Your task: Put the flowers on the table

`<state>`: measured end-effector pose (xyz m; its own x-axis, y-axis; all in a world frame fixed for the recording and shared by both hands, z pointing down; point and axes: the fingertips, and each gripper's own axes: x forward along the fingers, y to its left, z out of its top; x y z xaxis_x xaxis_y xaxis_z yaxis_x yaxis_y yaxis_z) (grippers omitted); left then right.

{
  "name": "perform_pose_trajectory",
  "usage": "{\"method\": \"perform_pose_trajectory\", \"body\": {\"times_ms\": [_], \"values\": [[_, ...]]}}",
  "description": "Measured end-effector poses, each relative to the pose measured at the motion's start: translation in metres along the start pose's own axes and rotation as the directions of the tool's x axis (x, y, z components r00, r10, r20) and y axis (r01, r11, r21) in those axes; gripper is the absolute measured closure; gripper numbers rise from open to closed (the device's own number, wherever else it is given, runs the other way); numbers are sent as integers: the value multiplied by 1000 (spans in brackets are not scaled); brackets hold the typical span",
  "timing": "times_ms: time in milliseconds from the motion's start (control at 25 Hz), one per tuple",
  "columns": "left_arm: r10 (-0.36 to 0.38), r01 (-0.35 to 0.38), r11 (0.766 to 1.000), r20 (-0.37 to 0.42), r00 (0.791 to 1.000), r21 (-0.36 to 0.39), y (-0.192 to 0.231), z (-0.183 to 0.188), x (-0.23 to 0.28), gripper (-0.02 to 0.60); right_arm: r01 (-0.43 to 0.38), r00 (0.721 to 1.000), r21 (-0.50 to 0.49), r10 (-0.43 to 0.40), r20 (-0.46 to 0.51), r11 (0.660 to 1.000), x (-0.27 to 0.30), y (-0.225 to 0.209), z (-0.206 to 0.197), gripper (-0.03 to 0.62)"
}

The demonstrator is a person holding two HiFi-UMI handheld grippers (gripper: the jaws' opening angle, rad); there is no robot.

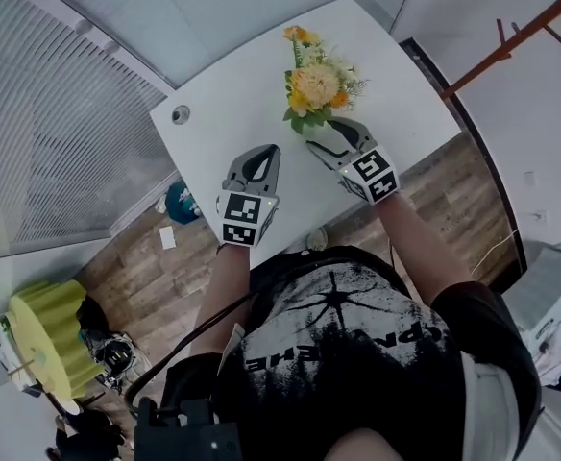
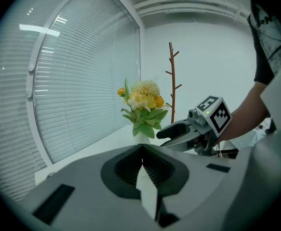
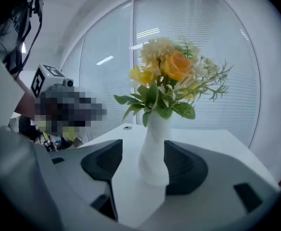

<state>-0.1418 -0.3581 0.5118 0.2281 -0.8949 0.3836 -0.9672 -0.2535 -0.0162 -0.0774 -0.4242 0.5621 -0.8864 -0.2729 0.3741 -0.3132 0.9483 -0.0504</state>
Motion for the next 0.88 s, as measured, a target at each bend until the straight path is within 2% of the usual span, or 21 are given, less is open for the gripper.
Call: {"method": "perform_pose_trajectory", "body": {"times_ms": [80, 240, 400, 880], "values": [[-2, 2, 1000, 9, 1000, -13, -2, 2, -3, 569, -6, 1000, -10, 6, 11, 1000, -8, 6, 6, 323], [-5, 6, 999, 35, 999, -33, -4, 9, -6, 568, 7, 998, -43, -4, 62, 999, -26, 10, 24, 453], [7, -5, 999, 55, 998, -43, -1, 17, -14, 569, -2, 997, -38, 4, 72, 999, -43, 17, 38, 538], [3, 0, 1000, 78, 997, -29, -4, 29, -20, 569, 7, 997, -61, -2, 79, 998, -63, 20, 51, 565]]}}
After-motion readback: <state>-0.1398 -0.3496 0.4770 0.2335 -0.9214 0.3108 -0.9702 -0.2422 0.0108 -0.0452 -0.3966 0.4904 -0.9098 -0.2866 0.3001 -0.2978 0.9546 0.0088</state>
